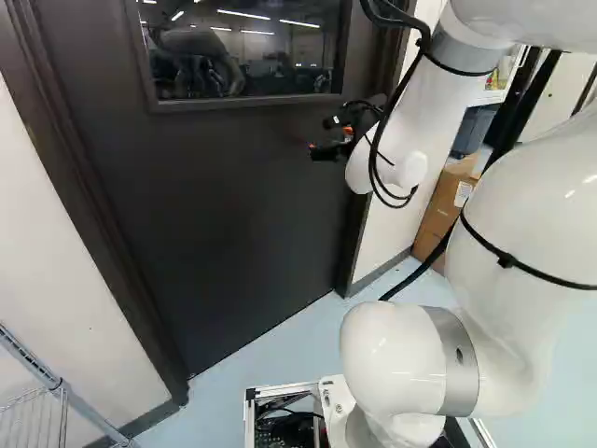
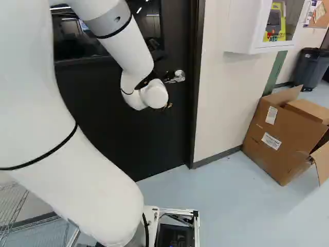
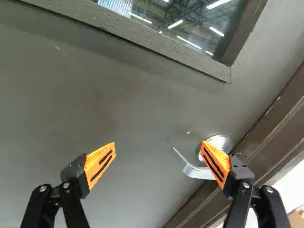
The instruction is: Open the door and move inside
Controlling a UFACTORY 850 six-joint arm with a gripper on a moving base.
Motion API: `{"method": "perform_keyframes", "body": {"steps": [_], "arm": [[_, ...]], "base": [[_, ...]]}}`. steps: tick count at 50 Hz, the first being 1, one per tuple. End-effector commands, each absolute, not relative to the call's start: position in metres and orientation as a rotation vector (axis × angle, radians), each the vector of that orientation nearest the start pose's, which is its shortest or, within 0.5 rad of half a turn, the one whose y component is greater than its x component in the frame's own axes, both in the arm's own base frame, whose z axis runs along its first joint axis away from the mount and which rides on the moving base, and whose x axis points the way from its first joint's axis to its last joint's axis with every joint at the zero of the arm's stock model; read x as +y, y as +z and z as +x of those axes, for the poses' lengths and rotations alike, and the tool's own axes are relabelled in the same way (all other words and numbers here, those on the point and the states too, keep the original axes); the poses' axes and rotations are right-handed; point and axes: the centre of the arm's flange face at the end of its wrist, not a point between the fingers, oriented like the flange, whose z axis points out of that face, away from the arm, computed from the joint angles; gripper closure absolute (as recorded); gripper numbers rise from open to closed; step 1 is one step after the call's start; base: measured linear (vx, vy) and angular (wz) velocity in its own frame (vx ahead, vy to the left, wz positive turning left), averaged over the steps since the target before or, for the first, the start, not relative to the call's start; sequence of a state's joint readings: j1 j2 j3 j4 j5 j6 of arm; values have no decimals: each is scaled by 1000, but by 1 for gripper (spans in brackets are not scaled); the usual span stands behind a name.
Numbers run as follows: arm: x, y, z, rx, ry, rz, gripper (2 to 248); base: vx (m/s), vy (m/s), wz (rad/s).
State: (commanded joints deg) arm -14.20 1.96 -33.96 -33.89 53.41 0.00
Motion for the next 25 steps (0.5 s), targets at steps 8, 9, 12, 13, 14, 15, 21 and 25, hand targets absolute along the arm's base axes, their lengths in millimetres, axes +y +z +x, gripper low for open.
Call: {"method": "perform_keyframes", "body": {"steps": [8, 9, 12, 13, 14, 15, 21, 25], "arm": [[-71, 489, 446, -652, -2167, -2289, 3], [-71, 489, 447, -652, -2167, -2289, 3], [-72, 489, 450, -651, -2168, -2290, 3], [-72, 489, 450, -650, -2168, -2290, 3], [-73, 489, 451, -650, -2168, -2291, 3], [-73, 489, 451, -649, -2168, -2291, 3], [-75, 489, 454, -646, -2170, -2294, 3], [-76, 489, 454, -644, -2170, -2295, 3]], "base": [[0, 0, 0], [0, 0, 0], [0, 0, 0], [0, 0, 0], [0, 0, 0], [0, 0, 0], [0, 0, 0], [0, 0, 0]]}}
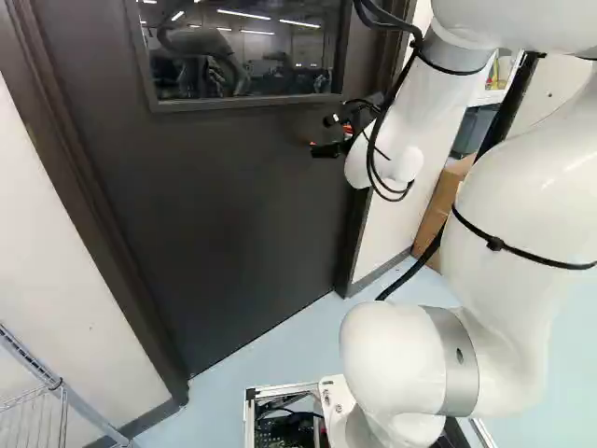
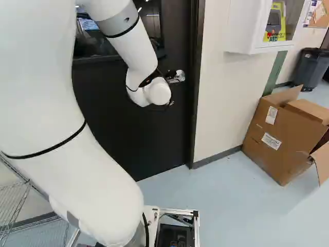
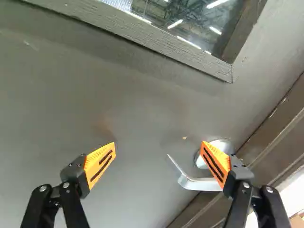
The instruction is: Open the door and move inside
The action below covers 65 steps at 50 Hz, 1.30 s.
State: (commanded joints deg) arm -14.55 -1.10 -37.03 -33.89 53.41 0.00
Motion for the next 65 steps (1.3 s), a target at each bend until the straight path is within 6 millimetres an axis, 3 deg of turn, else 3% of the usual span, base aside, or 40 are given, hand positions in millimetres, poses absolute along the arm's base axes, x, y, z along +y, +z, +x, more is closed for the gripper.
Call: {"method": "perform_keyframes", "body": {"steps": [15, 38, 65], "arm": [[-77, 487, 456, -642, -2166, -2299, 3], [-78, 464, 458, -628, -2100, -2337, 3], [-81, 434, 480, -615, -2020, -2376, 3]], "base": [[0, 0, 0], [0, 0, 0], [0, 0, 0]]}}
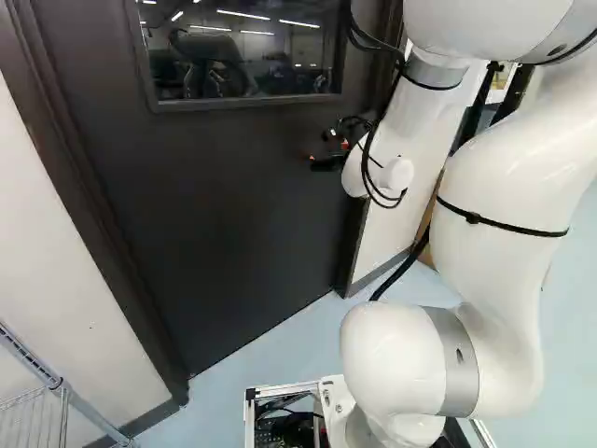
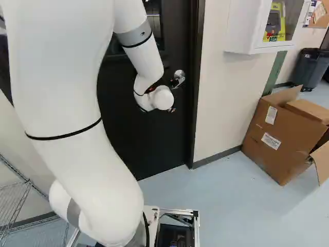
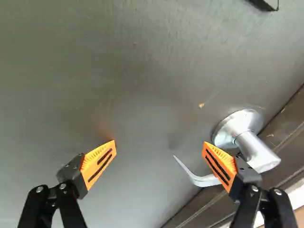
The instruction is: Open the door and move inside
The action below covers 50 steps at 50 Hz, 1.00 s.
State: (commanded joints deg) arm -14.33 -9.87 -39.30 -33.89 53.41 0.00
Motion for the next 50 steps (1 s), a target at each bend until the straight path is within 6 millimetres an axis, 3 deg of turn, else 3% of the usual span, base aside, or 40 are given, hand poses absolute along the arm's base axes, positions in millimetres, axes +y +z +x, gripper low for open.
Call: {"method": "perform_keyframes", "body": {"steps": [50], "arm": [[-83, 384, 488, -586, -1888, -2442, 3]], "base": [[0, 0, 0]]}}
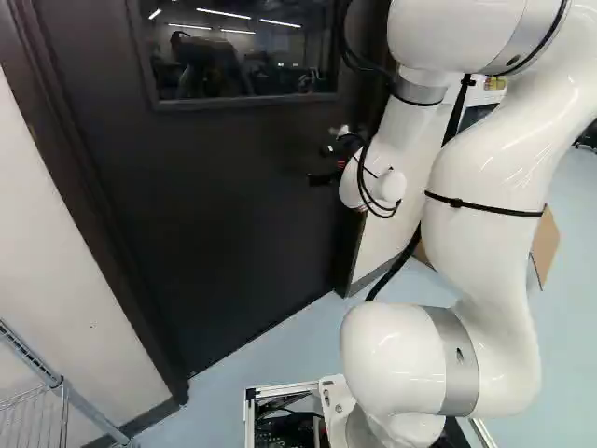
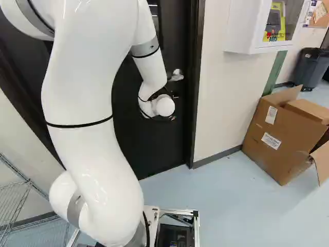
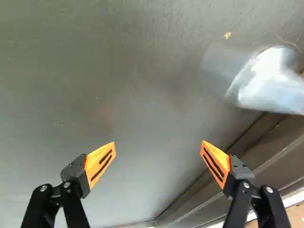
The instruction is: Open the door and move inside
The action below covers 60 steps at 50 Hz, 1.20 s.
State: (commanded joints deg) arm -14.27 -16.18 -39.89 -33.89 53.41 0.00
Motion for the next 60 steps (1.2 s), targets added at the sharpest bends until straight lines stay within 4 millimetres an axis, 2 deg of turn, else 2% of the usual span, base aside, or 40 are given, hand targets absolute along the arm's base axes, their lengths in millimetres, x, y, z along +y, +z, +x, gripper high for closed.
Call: {"method": "perform_keyframes", "body": {"steps": [14, 32, 60], "arm": [[-81, 383, 488, -608, -1880, -2436, 3], [-68, 382, 490, -711, -1851, -2395, 3], [-45, 381, 521, -781, -1865, -2318, 3]], "base": [[0, 0, 0], [0, 0, 0], [0, 0, 0]]}}
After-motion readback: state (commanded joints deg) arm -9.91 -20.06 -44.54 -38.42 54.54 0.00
